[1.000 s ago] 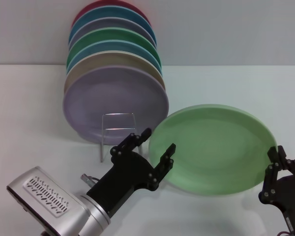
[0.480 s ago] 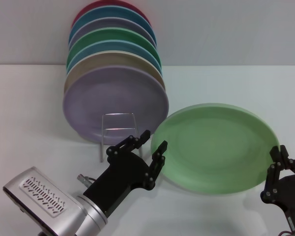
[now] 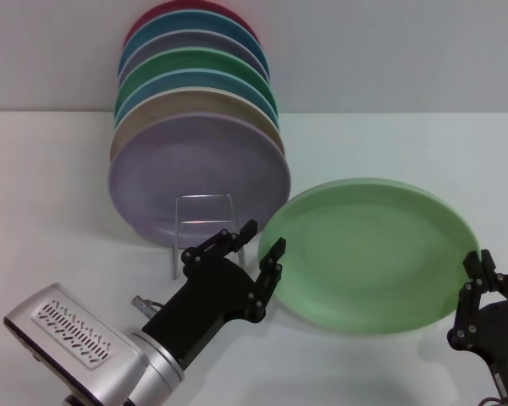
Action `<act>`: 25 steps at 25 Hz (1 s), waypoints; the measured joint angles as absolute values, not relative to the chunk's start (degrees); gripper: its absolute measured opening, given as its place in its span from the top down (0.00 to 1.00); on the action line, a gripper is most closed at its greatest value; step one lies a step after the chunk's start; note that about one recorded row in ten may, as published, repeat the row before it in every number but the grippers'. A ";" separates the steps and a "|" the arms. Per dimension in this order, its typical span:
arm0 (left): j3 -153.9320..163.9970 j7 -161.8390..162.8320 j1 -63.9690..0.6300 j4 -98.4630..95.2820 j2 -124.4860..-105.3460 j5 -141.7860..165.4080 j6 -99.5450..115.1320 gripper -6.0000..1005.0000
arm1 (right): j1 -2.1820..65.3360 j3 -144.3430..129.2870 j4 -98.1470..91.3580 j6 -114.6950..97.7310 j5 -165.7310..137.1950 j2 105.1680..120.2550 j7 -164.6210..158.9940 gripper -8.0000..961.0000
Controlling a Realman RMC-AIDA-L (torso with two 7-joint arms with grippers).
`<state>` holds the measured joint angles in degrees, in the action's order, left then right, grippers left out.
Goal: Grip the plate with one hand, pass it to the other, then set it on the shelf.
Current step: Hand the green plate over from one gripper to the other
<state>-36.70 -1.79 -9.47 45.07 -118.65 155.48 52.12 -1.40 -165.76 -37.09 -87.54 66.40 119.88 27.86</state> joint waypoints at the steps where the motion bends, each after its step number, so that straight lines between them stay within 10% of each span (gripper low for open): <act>1: -36.70 -1.80 -9.51 45.03 -118.65 155.48 52.12 0.61 | -1.40 -165.76 -37.09 -87.54 66.39 119.88 27.86 0.97; 25: -36.66 -1.83 -9.93 44.55 -118.60 155.48 51.68 0.86 | -1.41 -165.76 -37.36 -87.27 66.35 119.88 27.86 0.97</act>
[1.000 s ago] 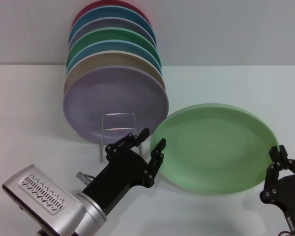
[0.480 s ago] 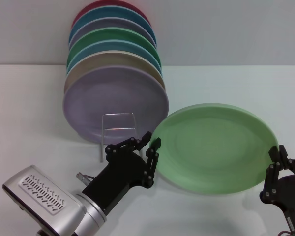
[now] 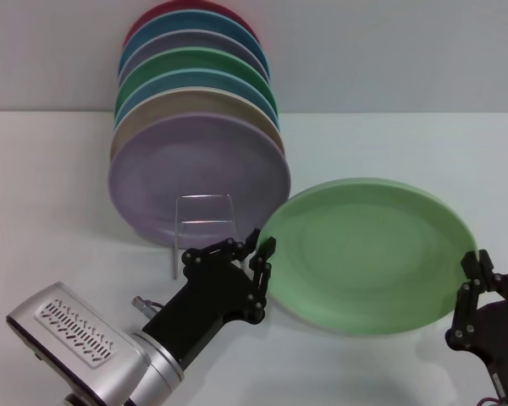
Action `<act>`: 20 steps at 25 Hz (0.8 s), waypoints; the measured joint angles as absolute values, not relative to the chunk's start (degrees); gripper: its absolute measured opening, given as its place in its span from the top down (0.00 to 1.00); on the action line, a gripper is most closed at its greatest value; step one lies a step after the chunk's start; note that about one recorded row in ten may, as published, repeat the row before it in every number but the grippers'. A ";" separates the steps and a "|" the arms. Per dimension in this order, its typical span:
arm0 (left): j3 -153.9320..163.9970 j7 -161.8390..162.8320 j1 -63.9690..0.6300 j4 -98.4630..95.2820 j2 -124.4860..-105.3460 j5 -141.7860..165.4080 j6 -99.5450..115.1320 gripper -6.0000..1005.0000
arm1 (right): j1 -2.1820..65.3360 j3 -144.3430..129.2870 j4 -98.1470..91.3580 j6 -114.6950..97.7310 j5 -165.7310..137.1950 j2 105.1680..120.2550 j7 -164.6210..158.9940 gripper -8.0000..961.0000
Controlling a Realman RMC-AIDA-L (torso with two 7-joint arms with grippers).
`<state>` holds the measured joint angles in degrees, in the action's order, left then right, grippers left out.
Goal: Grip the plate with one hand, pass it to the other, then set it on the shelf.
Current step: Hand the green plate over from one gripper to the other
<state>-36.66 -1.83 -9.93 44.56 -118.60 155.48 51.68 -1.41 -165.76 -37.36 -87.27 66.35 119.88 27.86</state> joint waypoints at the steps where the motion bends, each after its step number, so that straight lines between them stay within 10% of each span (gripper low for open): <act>1: -36.66 -1.85 -9.93 44.56 -118.60 155.50 51.68 0.87 | -1.40 -165.76 -37.35 -87.23 66.35 119.88 27.86 0.97; 20: -36.76 -1.60 -10.11 44.59 -118.55 155.39 51.94 0.95 | -1.05 -165.73 -37.44 -86.52 66.24 119.88 27.86 0.97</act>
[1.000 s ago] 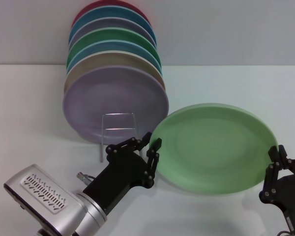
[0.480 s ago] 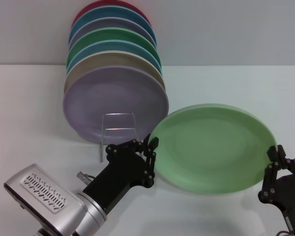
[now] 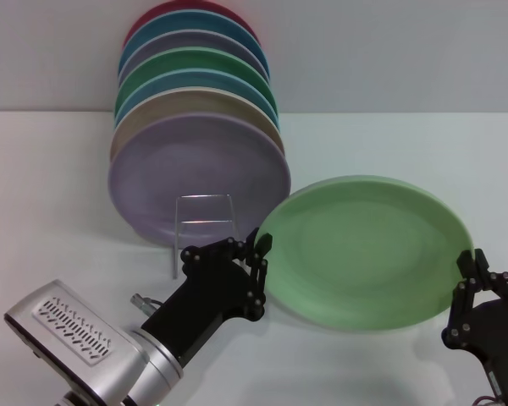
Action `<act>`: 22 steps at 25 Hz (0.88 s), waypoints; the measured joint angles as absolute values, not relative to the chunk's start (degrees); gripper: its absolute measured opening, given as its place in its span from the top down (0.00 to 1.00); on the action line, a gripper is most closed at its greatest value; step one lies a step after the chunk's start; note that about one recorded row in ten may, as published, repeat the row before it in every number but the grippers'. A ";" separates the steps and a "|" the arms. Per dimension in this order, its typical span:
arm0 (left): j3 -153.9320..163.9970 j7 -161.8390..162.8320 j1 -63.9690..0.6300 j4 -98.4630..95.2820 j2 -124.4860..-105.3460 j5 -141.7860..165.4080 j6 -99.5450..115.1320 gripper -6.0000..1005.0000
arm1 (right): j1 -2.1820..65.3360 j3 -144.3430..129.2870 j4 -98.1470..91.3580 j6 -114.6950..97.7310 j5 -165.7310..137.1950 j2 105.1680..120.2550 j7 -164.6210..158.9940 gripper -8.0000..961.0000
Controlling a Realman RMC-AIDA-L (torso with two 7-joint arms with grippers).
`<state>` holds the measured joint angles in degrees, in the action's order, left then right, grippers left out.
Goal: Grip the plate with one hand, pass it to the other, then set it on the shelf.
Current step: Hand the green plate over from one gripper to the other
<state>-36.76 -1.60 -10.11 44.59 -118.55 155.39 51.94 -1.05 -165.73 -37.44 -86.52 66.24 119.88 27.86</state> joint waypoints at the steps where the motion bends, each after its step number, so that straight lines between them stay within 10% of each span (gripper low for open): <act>1: -36.79 -1.59 -10.11 44.61 -118.54 155.34 51.96 0.95 | -1.01 -165.72 -37.21 -86.53 65.55 119.87 27.36 0.96; 22: -37.76 -1.58 -7.60 44.63 -118.36 155.53 59.00 0.95 | -1.36 -165.72 -27.38 -95.19 62.53 119.88 11.22 0.63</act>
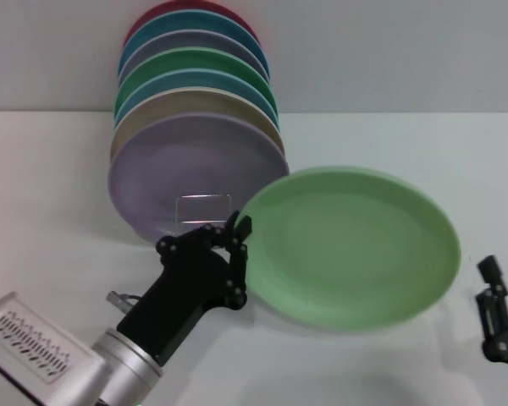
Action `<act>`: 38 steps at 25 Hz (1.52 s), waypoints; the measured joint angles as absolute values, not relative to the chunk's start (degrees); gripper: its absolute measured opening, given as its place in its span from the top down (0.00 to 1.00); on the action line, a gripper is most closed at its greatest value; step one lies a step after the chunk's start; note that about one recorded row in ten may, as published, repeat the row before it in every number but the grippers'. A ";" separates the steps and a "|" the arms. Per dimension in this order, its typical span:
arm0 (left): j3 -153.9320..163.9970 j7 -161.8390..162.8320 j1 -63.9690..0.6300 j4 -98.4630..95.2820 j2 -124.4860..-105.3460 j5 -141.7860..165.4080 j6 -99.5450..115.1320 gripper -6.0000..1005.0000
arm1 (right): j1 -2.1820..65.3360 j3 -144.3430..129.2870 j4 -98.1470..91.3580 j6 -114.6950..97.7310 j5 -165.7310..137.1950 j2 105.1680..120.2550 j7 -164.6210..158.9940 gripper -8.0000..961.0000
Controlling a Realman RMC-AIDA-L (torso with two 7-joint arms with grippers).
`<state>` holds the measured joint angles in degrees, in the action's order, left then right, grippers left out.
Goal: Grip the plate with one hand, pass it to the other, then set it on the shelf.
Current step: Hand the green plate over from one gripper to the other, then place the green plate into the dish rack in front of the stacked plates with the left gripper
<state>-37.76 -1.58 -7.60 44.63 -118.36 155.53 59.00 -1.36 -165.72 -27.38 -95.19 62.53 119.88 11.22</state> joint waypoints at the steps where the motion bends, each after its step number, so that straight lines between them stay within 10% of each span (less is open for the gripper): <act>1: -37.99 -1.58 -7.21 44.69 -118.29 155.53 60.14 0.95 | -1.23 -165.70 -25.23 -96.97 62.53 119.88 7.40 0.63; 38: -54.19 -5.32 -9.09 34.53 -118.41 156.19 76.26 0.95 | 1.86 -163.77 -16.17 -91.58 63.20 119.61 -2.60 0.63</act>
